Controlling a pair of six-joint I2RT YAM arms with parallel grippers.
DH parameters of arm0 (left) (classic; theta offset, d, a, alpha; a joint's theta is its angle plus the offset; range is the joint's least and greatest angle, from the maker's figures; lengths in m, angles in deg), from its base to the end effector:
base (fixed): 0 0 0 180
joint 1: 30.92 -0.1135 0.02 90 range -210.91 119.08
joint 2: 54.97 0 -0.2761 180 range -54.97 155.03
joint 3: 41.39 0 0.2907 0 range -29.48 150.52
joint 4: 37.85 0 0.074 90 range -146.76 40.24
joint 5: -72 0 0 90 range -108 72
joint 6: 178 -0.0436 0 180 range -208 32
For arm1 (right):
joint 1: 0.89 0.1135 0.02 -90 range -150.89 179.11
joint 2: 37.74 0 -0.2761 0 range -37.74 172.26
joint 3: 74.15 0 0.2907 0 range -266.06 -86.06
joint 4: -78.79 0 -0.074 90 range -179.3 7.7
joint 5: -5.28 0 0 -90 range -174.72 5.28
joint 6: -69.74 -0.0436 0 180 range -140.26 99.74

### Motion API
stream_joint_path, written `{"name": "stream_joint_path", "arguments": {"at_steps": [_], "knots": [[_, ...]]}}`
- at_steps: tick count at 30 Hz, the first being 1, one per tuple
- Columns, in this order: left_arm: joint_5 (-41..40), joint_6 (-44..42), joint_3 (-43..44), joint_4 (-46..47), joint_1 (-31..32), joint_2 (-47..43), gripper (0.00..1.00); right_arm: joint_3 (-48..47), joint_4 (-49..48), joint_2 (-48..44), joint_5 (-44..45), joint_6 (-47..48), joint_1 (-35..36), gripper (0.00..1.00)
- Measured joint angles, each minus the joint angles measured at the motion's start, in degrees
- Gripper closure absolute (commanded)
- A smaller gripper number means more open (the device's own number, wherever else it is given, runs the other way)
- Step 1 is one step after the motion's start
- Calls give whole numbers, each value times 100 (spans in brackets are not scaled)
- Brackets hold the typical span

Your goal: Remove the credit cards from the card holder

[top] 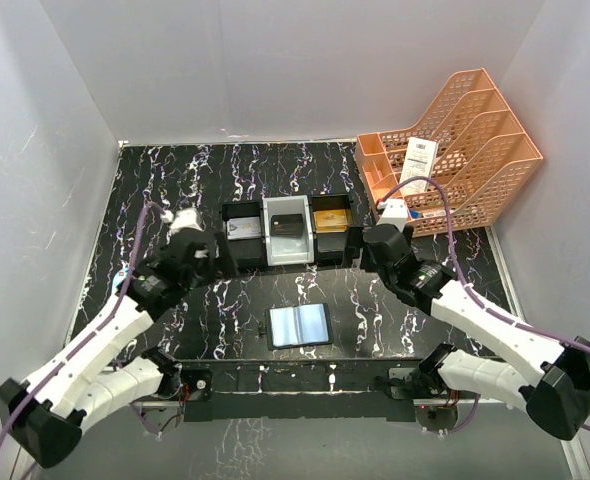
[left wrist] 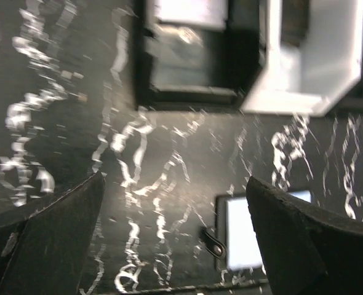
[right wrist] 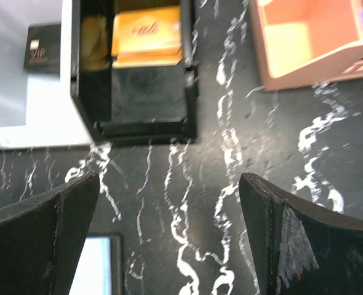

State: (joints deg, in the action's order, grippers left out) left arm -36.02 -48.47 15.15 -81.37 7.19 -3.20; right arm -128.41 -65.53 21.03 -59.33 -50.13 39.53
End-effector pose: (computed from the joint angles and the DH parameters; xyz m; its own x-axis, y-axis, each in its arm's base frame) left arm 0.1884 -0.1306 0.2823 -0.6326 -0.2731 -0.7248 -0.0072 0.9378 -0.3470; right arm 0.2049 0.1500 0.2536 -0.5936 0.0855 -0.8002 -0.0470 0.9890 0.1405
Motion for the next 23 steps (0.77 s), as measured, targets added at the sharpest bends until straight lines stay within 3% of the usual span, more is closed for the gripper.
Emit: {"name": "stream_joint_path", "arguments": {"at_steps": [3,6,15,23], "knots": [[-96,-417,328,-350,-782,-234,1,-155,4,-151,289,459,-164,4],[-328,-732,918,-719,-1113,-398,1,-496,0,-323,455,918,-210,3],[-1261,-791,2621,-1788,-1139,-667,1,-1633,-273,-1115,195,1633,-219,2],[-1589,-590,2850,-2463,-1139,-767,1,-1770,-85,-1322,-98,1370,-219,2]]}}
